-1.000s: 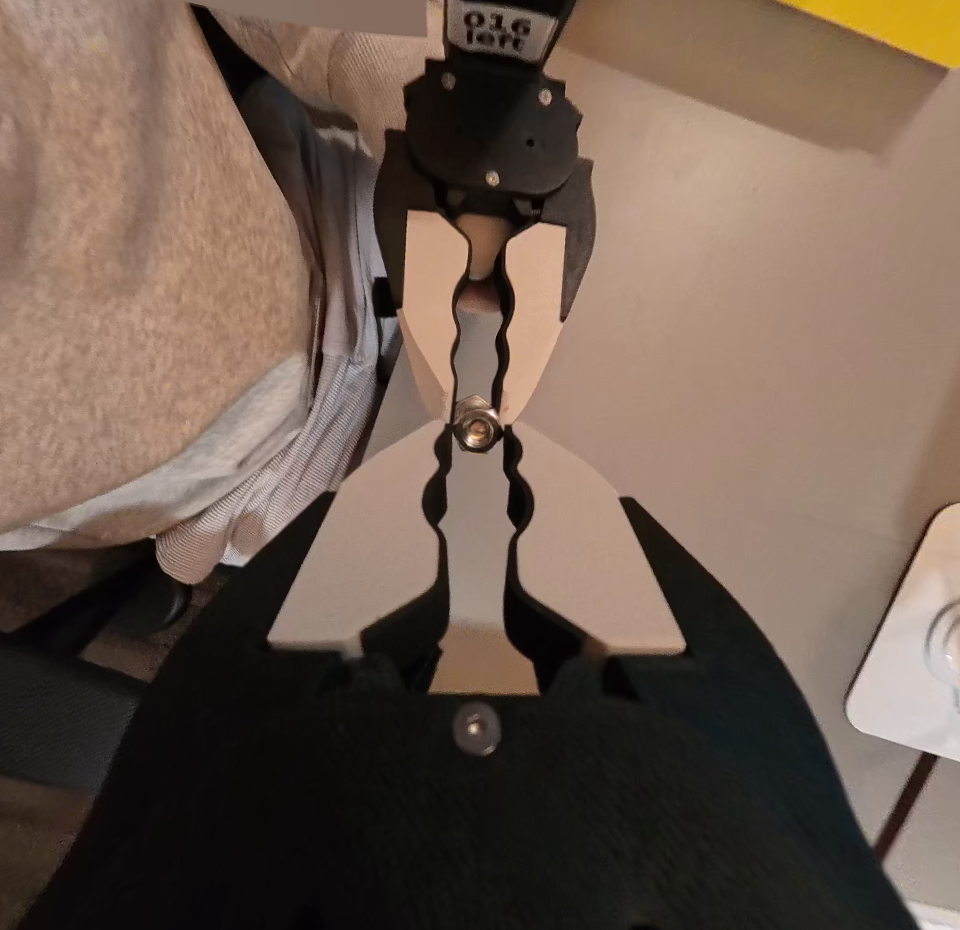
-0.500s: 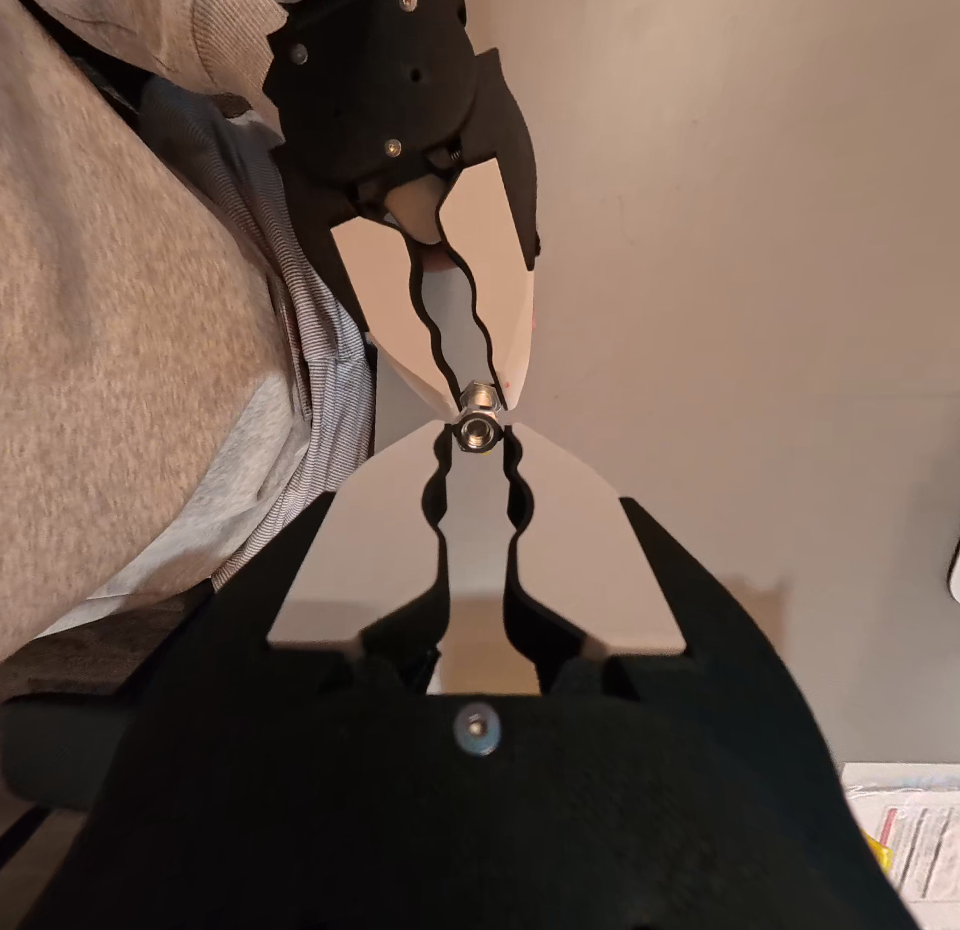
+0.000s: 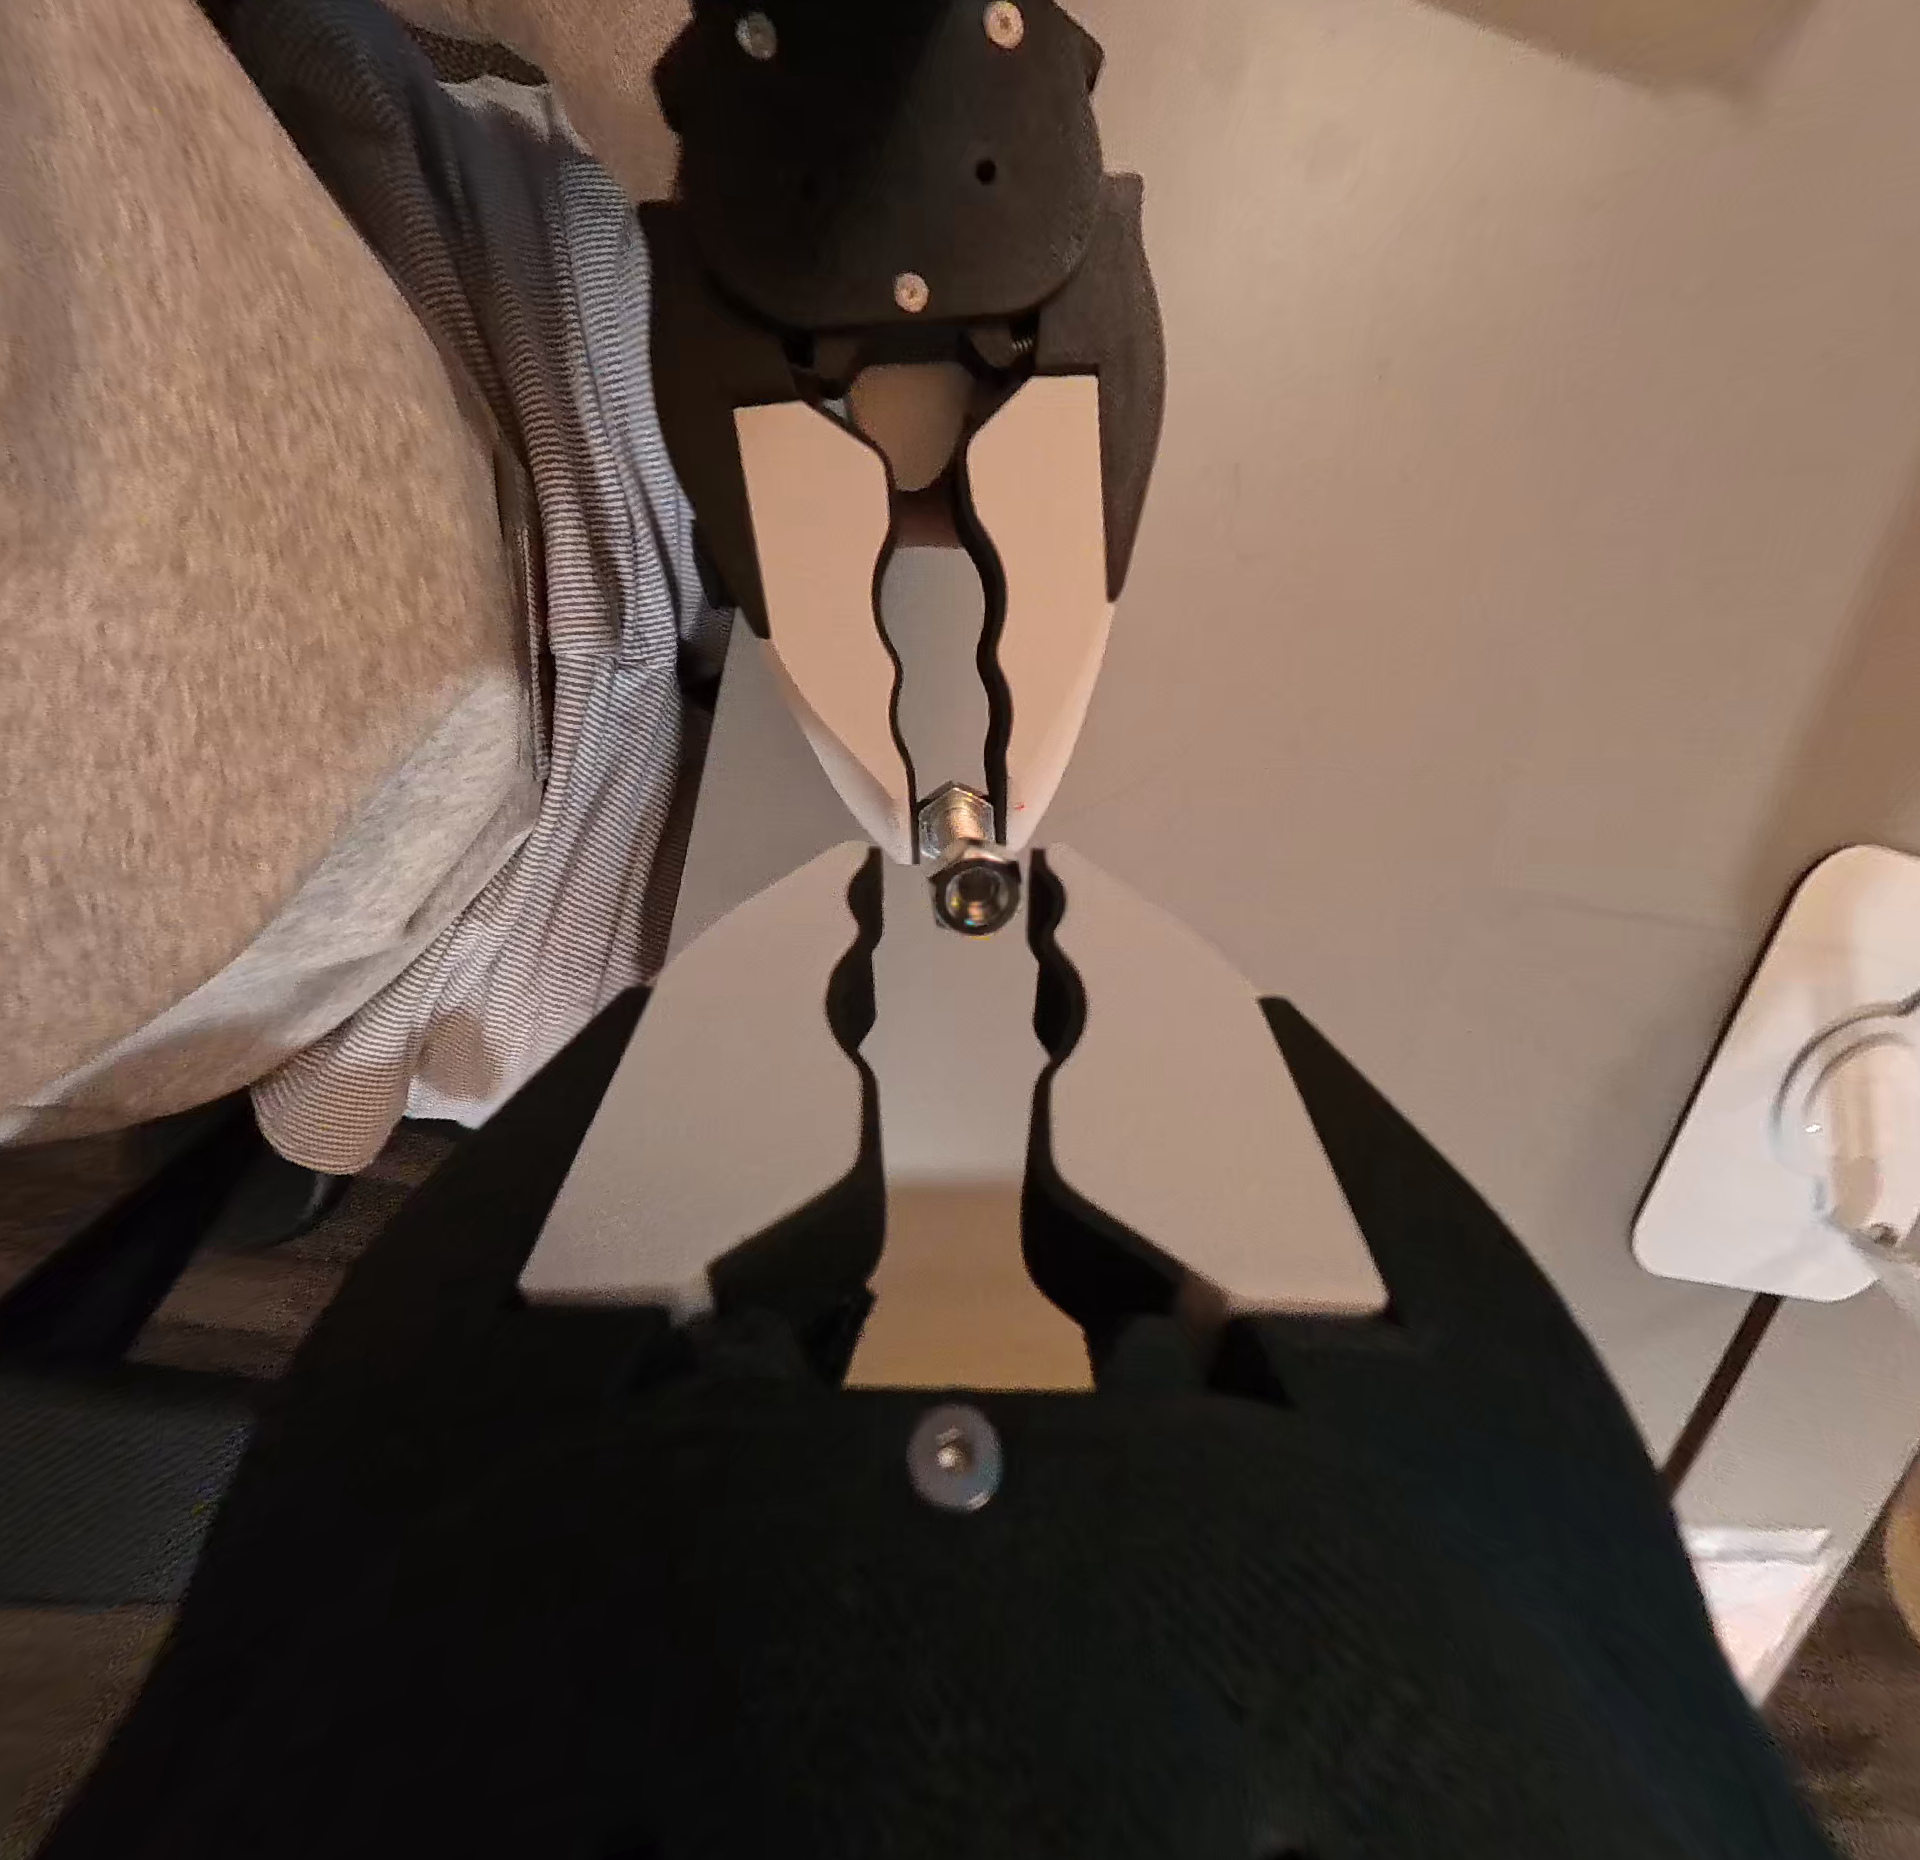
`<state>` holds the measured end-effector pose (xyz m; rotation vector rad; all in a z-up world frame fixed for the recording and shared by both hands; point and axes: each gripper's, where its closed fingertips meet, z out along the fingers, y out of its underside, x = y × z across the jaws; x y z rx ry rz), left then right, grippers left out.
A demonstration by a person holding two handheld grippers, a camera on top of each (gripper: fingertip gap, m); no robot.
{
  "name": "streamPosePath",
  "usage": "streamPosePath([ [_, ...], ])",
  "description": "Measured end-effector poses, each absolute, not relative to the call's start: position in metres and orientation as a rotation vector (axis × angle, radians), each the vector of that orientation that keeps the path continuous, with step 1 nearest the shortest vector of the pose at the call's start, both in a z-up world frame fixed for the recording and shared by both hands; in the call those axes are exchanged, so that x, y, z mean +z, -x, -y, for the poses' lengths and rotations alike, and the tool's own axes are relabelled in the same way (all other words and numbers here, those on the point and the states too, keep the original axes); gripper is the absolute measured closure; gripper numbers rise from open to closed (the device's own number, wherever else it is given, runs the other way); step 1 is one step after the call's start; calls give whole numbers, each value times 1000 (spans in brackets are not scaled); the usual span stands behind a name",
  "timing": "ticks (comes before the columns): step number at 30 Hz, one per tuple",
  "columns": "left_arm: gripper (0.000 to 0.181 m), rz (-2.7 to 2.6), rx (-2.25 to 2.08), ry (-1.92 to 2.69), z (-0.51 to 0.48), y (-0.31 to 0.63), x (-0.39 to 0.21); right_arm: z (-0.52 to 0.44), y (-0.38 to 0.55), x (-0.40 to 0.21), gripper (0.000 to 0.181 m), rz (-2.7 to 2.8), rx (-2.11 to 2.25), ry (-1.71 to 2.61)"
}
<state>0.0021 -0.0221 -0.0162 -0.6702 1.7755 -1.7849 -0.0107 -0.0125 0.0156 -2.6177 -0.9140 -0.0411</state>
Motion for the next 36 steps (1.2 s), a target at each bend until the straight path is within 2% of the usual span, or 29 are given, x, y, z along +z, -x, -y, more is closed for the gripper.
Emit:
streamPosePath([
  [7, 163, -1749, -1823, 659, 21, 1, -9, 13, 6, 11, 163, 944, -68, 2640],
  [17, 163, -1747, -1788, 648, 21, 0, -11, 14, 6, 9, 163, 703, 50, 2746],
  [23, 163, -1764, -1803, 666, 22, -1, -13, 15, 5, 9, 145, 769, 2, 2749],
  [36, 163, -1745, -1855, 689, 20, -1, -9, 15, 13, 15, 146, 888, 21, 2657],
])
